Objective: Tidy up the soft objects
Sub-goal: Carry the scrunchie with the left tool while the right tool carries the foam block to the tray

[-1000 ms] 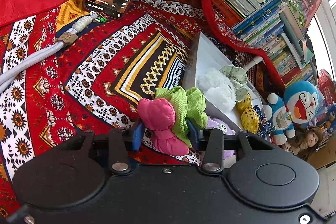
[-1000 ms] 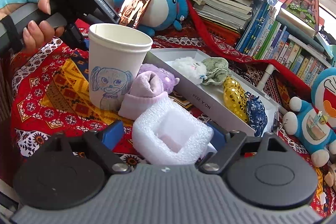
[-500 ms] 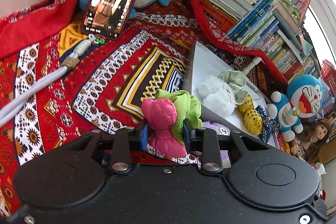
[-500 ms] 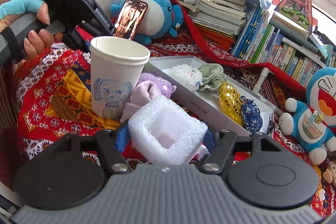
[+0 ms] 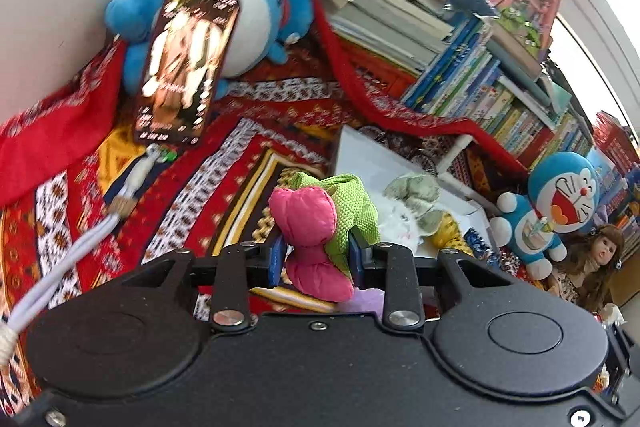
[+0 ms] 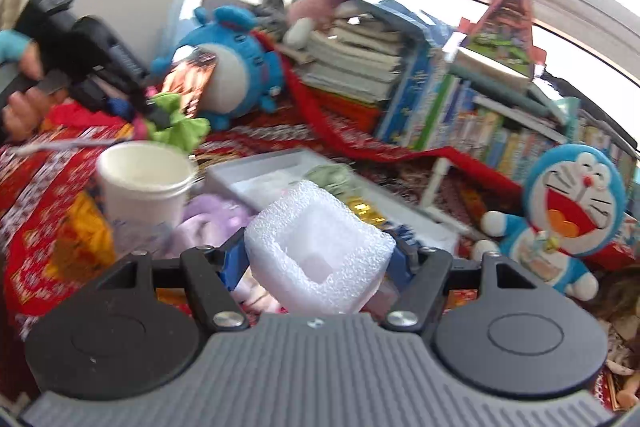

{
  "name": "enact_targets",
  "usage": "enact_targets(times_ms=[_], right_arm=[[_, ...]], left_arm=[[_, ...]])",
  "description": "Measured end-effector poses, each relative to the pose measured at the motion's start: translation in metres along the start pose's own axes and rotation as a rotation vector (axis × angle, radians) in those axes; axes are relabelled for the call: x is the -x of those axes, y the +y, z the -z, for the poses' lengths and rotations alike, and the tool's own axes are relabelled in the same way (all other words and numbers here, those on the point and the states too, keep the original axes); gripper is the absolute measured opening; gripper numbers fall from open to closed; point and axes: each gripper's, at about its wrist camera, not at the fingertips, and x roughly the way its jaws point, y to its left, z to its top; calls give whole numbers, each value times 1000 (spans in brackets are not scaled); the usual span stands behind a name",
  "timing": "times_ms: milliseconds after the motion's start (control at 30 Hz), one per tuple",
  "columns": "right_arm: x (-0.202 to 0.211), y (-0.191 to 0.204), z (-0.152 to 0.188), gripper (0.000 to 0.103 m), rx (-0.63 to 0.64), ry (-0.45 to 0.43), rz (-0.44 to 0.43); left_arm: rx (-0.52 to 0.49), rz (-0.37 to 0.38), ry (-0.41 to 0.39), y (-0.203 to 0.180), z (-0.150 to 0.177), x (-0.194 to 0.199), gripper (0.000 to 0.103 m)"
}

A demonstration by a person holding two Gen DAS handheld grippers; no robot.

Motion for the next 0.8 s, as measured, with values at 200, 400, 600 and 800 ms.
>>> enact_targets(times_ms=[200, 400, 600, 800], right_arm=[[-19, -44, -12, 74, -152, 56, 35], [-48, -80, -14, 73, -321, 122, 25], [-78, -101, -13, 73, -443, 188, -5], [-101, -106, -5, 73, -493, 258, -20]], left_arm=[[-94, 12, 12, -36, -16, -6, 30], [-188, 22, 76, -75, -25, -26, 30], [-238, 32, 214, -104, -31, -62, 30], [-268, 21, 315, -120, -25, -95, 30]])
